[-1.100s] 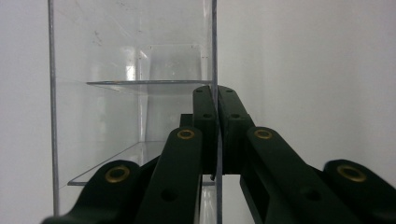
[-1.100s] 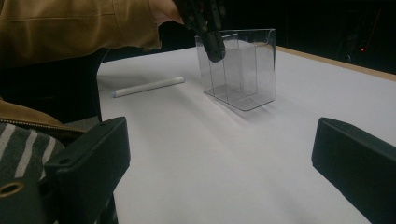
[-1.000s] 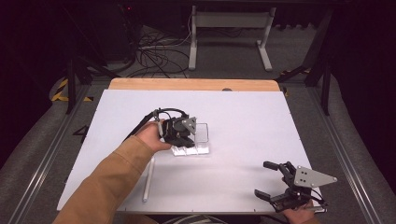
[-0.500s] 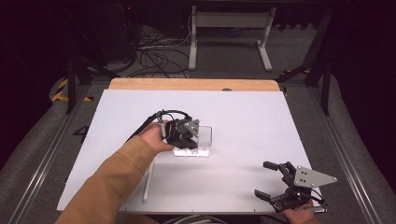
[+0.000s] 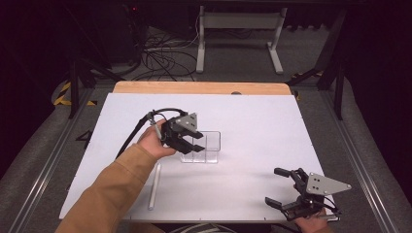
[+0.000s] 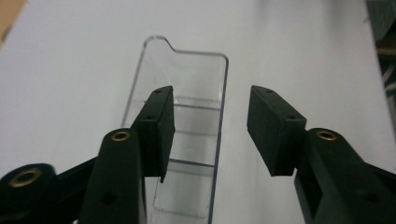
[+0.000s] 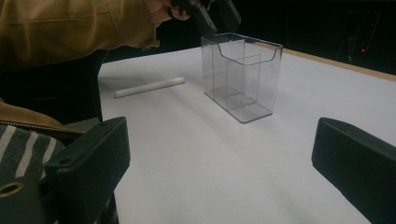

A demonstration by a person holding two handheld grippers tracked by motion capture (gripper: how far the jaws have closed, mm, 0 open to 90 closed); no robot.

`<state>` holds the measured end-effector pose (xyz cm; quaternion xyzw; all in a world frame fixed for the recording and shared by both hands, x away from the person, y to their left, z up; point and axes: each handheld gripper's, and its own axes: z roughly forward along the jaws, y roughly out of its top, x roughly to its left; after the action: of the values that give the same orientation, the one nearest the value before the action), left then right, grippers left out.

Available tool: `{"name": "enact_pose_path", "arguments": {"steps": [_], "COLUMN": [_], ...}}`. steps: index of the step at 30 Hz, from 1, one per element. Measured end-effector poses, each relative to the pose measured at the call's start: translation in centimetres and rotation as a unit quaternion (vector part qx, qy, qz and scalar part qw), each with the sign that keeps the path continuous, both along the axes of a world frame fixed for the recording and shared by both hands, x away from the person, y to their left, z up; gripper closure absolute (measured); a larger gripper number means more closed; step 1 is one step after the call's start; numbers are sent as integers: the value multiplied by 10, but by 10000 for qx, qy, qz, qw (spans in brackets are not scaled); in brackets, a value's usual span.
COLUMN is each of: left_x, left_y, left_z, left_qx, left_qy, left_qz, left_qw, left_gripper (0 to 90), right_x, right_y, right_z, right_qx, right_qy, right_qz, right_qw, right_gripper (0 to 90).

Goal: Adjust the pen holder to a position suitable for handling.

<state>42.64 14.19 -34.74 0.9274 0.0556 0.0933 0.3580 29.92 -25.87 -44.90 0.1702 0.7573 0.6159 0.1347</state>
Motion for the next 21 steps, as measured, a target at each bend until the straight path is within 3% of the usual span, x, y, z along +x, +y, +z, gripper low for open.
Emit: {"name": "enact_pose_path", "arguments": {"steps": [3, 5, 7, 11, 15, 18, 21], "left_x": [-6, -9, -13, -19, -22, -24, -29], "left_y": [13, 20, 25, 32, 38, 43, 46], "left_z": [8, 12, 15, 19, 22, 23, 25], "left_qx": [-456, -742, -911, -1093, -1287, -1372, -1517], "left_qy": [-76, -18, -10, 22, 97, 165, 97], "left_qz": [267, 389, 507, 712, 874, 865, 900], "left_qw": [9986, 9965, 9945, 9914, 9878, 9866, 9843], "left_gripper": [435, 386, 335, 206, 136, 127, 125], "right_x": [0, 0, 0, 1, 1, 1, 1], "right_y": [1, 1, 1, 1, 1, 1, 1], "right_z": [0, 0, 0, 0, 0, 0, 0], "right_qx": [-11, -17, -11, -18, -25, -26, -27], "right_qy": [-2, -1, -2, -6, -14, -11, -7], "right_qz": [-3, -11, -16, -43, -50, -56, -66], "right_qw": [10000, 10000, 10000, 10000, 10000, 10000, 10000], "right_gripper": [49, 49, 49, 47, 47, 46, 45]}}
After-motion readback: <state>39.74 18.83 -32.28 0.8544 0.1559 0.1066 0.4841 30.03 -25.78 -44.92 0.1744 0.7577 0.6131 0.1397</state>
